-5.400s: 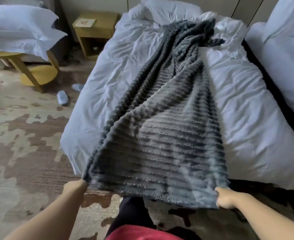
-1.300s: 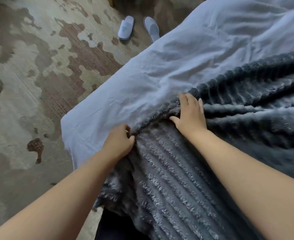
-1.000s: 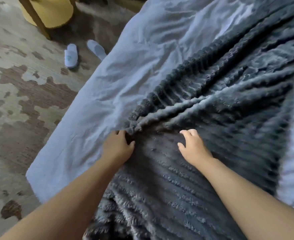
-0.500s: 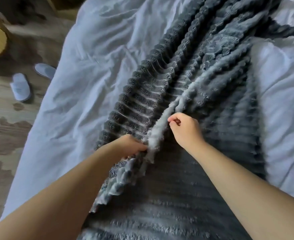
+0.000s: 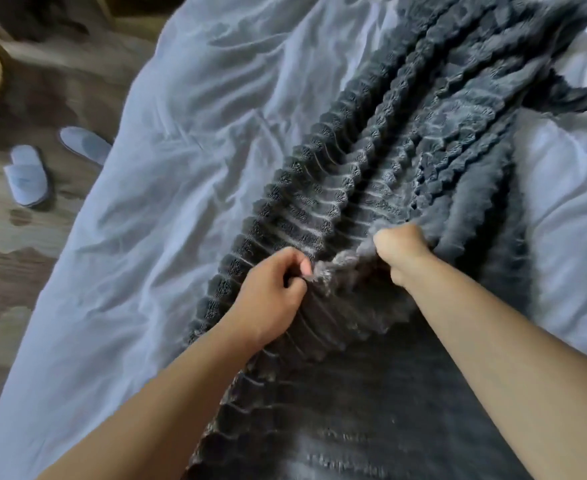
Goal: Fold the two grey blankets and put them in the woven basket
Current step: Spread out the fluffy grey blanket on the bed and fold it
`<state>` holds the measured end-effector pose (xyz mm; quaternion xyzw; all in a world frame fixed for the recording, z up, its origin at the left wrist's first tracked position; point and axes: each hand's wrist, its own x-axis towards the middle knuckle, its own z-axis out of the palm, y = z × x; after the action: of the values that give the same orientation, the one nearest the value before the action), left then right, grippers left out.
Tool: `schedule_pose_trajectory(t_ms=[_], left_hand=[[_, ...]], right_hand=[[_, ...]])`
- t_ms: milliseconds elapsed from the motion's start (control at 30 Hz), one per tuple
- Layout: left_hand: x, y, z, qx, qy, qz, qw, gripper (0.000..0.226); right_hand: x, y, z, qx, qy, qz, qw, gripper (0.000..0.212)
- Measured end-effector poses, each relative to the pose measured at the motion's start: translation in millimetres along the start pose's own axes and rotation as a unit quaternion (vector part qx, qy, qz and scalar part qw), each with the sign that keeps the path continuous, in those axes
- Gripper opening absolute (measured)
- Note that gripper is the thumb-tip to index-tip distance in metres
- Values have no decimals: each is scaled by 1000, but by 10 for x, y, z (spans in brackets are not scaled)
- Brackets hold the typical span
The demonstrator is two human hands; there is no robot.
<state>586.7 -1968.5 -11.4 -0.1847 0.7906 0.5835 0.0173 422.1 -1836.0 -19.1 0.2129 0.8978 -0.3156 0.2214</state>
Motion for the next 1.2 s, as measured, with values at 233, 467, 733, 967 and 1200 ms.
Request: schedule_pose_trajectory(t_ms=[233,467,733,967,1200], left_hand=[[401,-699,-524,73,193,-251,946,14],[753,-715,-358,-80,27,-317,945,37],[890,-349,-62,-200,48,-308,929,19],[520,150,-144,-234,82,-377,893,30],[-371,1218,-520,-346,108,-213,907,31]], right_hand=[[-111,-1344,844,-19,-263,-277,924,61],[610,227,26,-116,10,-262,958,31],[1098,2242,-1529,62,58,229,970,68],[575,2156,-2049,256,-139,223,930,11],[-399,2148,-3334,510,-13,94,855,37]])
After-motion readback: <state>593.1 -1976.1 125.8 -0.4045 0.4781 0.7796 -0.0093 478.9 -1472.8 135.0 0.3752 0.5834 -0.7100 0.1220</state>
